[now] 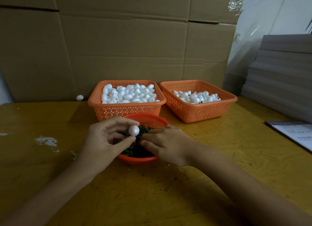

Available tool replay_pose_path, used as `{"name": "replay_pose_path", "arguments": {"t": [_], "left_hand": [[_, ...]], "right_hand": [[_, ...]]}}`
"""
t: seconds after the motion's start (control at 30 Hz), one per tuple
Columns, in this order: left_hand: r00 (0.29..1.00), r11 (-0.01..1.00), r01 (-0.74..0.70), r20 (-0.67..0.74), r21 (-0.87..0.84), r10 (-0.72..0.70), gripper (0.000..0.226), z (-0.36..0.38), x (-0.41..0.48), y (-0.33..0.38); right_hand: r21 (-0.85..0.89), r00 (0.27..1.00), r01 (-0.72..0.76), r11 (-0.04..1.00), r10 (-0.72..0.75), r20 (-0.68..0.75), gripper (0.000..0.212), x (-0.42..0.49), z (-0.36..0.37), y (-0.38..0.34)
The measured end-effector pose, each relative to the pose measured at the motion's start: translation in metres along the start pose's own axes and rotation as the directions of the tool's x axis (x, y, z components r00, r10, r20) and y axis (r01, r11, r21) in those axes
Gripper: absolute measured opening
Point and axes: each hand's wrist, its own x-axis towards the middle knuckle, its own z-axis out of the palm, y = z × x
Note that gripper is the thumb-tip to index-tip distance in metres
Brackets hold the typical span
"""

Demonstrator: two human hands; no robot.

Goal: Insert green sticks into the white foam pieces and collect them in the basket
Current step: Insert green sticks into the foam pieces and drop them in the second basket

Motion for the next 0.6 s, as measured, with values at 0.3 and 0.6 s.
{"name": "replay_pose_path", "arguments": {"t": [0.3,0.6], "left_hand": [[0.999,0.997,0.044,-0.026,-0.07,-0.045,0.026,0.001,-0.001,0.005],[1.0,0.998,-0.006,-0.014,-0.069,0.005,0.041,-0.002,0.001,0.002]], "right_hand": [[0.344,0.999,-0.02,0.939,0.035,-0.038,0.023,0.003,-0.008,0.008],[0.441,0.985,0.015,0.897,0.063,-0.162,0.012,0.006,-0.003,0.012]]}}
